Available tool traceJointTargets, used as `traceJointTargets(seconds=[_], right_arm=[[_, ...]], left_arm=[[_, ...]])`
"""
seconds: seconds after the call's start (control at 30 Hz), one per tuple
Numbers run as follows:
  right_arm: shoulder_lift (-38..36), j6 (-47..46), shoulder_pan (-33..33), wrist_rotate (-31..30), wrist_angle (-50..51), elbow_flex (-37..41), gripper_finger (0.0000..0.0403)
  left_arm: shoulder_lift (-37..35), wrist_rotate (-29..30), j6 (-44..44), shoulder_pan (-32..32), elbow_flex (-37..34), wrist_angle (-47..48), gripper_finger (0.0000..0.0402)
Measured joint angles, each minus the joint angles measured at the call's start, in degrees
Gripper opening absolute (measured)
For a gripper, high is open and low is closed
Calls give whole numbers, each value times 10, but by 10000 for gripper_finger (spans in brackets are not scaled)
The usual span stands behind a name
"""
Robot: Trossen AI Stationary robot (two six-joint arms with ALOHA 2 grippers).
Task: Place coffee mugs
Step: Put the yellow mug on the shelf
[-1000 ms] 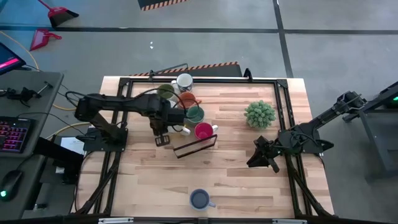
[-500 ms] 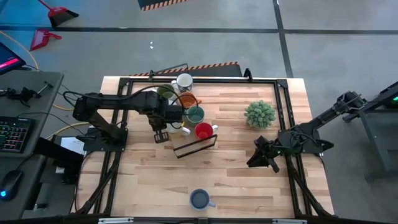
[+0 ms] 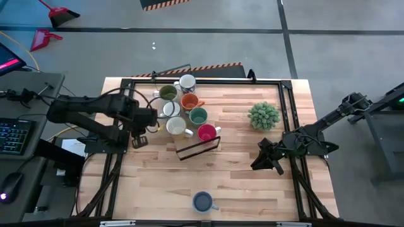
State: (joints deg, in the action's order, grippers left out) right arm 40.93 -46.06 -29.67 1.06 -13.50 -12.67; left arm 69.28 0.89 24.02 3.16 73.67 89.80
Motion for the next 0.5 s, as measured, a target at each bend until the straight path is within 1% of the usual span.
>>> traceJointTargets(seconds=[0.13, 0.2, 0.3, 0.37, 0.43, 0.5], right_arm=[[0, 0, 0, 0, 0, 0, 62], [0, -1, 0, 0, 0, 0, 62], [0, 0, 0, 0, 0, 0, 62], [0, -3, 0, 0, -3, 0, 62], [0, -10, 0, 1, -4, 0, 62], [0, -20, 0, 2, -5, 0, 62]], left_arm=[[6, 32, -13, 10, 0, -10, 8], [17, 47, -34, 10, -9, -44, 8], [32, 49, -49, 5, -42, -109, 8], [42, 52, -60, 2, -60, -108, 8], [48, 54, -58, 2, -77, -91, 8], [48, 54, -52, 2, -86, -97, 8]])
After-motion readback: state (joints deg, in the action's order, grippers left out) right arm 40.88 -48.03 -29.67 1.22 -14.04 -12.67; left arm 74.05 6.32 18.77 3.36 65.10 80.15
